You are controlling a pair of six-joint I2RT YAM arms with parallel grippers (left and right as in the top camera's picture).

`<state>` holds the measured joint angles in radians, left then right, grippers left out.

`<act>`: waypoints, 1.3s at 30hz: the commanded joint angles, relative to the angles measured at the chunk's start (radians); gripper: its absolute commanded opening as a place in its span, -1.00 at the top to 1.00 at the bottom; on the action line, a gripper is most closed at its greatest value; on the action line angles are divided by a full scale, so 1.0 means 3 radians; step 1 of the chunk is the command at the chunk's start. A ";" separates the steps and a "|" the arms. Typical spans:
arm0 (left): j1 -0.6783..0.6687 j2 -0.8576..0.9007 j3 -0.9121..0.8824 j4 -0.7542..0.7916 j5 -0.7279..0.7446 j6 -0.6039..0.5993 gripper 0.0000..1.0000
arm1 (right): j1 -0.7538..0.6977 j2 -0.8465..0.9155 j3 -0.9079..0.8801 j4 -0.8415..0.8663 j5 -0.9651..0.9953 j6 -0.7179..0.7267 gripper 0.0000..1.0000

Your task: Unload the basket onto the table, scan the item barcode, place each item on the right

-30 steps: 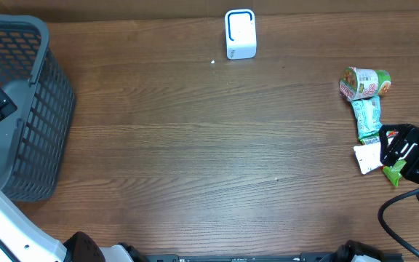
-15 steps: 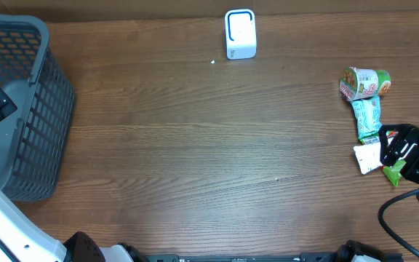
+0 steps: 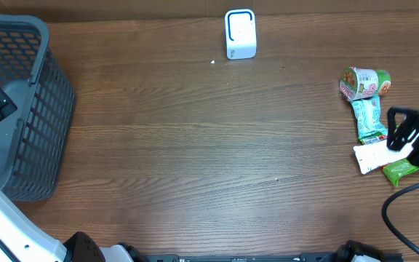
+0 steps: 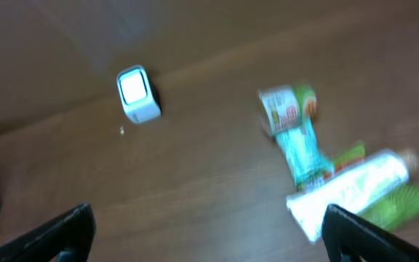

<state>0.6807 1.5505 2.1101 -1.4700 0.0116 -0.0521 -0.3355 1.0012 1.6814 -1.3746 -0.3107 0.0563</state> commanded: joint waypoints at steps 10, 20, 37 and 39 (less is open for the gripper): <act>-0.0001 -0.0023 0.0041 0.0010 0.0015 -0.0024 -1.00 | 0.1164 -0.1144 -0.2300 0.3143 0.0828 -0.0304 -1.00; -0.0001 -0.0023 0.0041 0.0010 0.0015 -0.0024 -1.00 | 0.1239 -0.2413 -0.4654 0.4730 0.0777 -0.0478 -1.00; -0.0001 -0.0023 0.0041 0.0010 0.0015 -0.0024 -1.00 | 0.1339 -0.3330 -0.5577 0.4448 0.0468 -0.0468 -1.00; -0.0001 -0.0023 0.0041 0.0011 0.0015 -0.0024 -1.00 | 0.1339 -0.3330 -0.5577 0.4363 0.0348 -0.0462 -1.00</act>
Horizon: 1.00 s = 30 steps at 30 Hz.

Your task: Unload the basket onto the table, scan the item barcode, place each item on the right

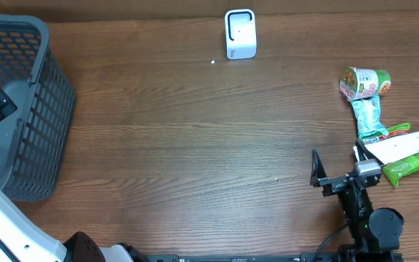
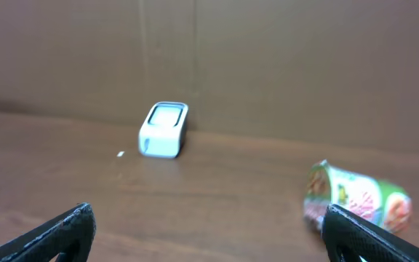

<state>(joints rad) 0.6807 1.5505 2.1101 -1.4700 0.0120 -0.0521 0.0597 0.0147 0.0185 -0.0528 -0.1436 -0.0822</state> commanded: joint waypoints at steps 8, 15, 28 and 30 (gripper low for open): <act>-0.0001 -0.0023 0.0041 0.0010 0.0014 -0.0024 -1.00 | 0.0022 -0.0039 -0.0034 -0.0042 -0.0225 0.0225 -1.00; -0.0001 -0.0023 0.0041 0.0010 0.0014 -0.0024 -1.00 | 0.0022 -0.0039 -0.0034 -0.0042 -0.0225 0.0224 -1.00; -0.0001 -0.0023 0.0041 0.0011 0.0014 -0.0024 -1.00 | 0.0022 -0.0039 -0.0034 -0.0042 -0.0225 0.0224 -1.00; -0.0001 -0.0023 0.0041 0.0010 0.0014 -0.0024 -1.00 | 0.0022 -0.0039 -0.0034 -0.0042 -0.0225 0.0225 -1.00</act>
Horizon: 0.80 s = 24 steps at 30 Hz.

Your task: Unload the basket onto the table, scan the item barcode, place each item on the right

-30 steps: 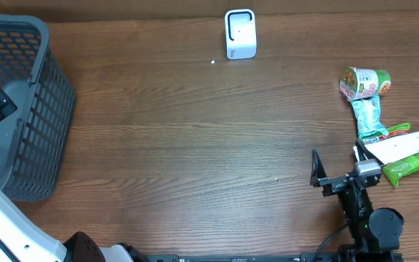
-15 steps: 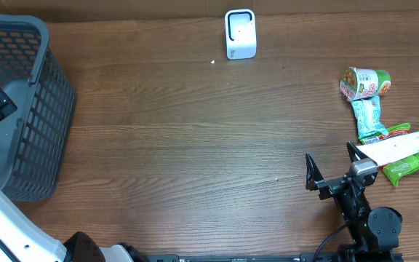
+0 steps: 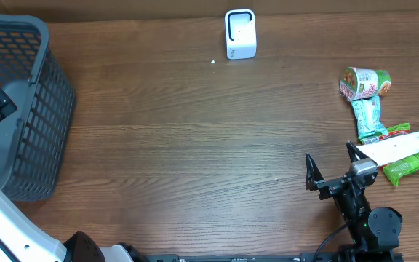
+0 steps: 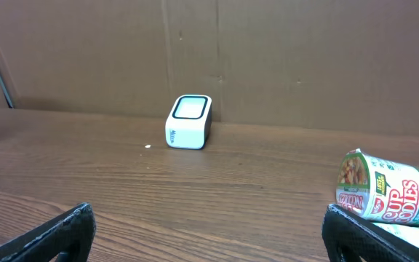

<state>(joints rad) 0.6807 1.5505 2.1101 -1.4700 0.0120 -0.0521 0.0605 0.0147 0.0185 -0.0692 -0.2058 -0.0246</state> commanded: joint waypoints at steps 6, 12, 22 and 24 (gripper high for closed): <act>-0.0001 -0.0023 0.0041 0.0011 -0.0314 0.0140 -1.00 | 0.0019 -0.0039 -0.0034 0.0013 -0.0018 0.0032 -1.00; -0.0216 -0.0191 -0.0003 -0.0061 -0.0342 0.0159 -0.99 | 0.0019 -0.0039 -0.0034 0.0013 -0.0018 0.0032 -1.00; -0.1457 -0.1188 -0.1425 0.1563 -0.0045 0.0149 -1.00 | 0.0019 -0.0039 -0.0034 0.0013 -0.0018 0.0033 -1.00; -0.1689 -0.1486 -0.1963 0.2047 -0.0015 0.0149 -1.00 | 0.0019 -0.0039 -0.0034 0.0013 -0.0018 0.0033 -1.00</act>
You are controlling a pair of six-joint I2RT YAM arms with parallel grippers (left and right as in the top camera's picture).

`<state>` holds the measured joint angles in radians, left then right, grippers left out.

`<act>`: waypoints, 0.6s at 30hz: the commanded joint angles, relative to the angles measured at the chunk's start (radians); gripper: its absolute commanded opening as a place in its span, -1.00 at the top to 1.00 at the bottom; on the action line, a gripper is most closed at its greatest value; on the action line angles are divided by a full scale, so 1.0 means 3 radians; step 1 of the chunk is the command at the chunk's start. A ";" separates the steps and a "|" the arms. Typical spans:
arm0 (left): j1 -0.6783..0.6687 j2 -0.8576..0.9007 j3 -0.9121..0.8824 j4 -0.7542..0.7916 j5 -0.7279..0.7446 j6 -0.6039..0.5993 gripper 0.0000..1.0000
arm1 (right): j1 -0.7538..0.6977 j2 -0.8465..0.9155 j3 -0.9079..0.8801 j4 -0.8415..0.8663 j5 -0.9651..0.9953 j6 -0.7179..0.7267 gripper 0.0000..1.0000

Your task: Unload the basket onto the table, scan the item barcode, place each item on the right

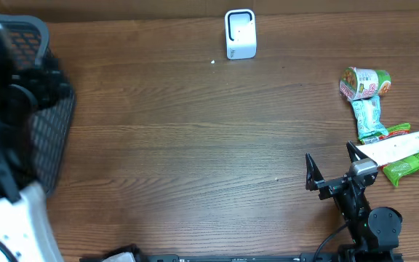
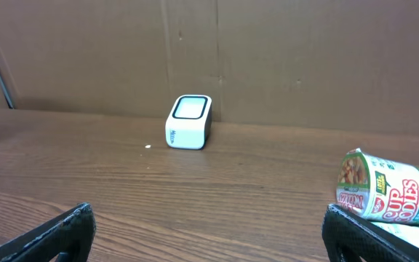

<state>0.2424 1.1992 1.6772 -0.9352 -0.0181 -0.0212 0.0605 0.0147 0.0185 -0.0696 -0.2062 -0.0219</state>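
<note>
The white barcode scanner (image 1: 240, 33) (image 2: 188, 121) stands at the far edge of the table. A cup-noodle tub (image 1: 366, 82) (image 2: 393, 195) lies on its side at the right. Below it lie a teal packet (image 1: 369, 116), a white tube (image 1: 397, 148) and a green packet (image 1: 406, 169). My right gripper (image 1: 331, 164) (image 2: 208, 218) sits low near the front edge, left of the tube. It is open and holds nothing. My left arm (image 1: 17, 102) is a dark blur over the basket, and its fingers cannot be made out.
A grey mesh basket (image 1: 53, 138) stands at the left edge, partly covered by the left arm. A brown cardboard wall (image 2: 268, 58) runs behind the scanner. A small white speck (image 1: 213, 62) lies near the scanner.
My left arm has swung in over the basket and shows as a blur. The right gripper and the items have not moved.
At first my right gripper was open over the pile of items at the right edge. Then it was low near the front edge, left of the tube, facing the scanner. It has stayed there, open and with nothing in it. The left arm has just moved.
</note>
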 commanded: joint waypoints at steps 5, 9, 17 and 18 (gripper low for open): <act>-0.0395 -0.1146 -0.1946 0.1261 0.0254 0.0047 -1.00 | 0.0019 -0.0039 -0.0034 0.0015 -0.0017 0.0023 -1.00; -0.0394 -0.1776 -0.2913 0.1762 0.0324 0.0089 -1.00 | 0.0019 -0.0039 -0.0034 0.0015 -0.0017 0.0023 -1.00; -0.0399 -0.2792 -0.4273 0.2438 0.0327 0.0296 -1.00 | 0.0019 -0.0039 -0.0034 0.0014 -0.0017 0.0023 -1.00; -0.0399 -0.2879 -0.4383 0.2510 0.0327 0.0332 -1.00 | 0.0019 -0.0039 -0.0034 0.0014 -0.0017 0.0024 -1.00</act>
<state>0.1284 0.4049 0.4477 -0.2241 0.0677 0.0212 0.0605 0.0147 0.0185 -0.0711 -0.2062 -0.0212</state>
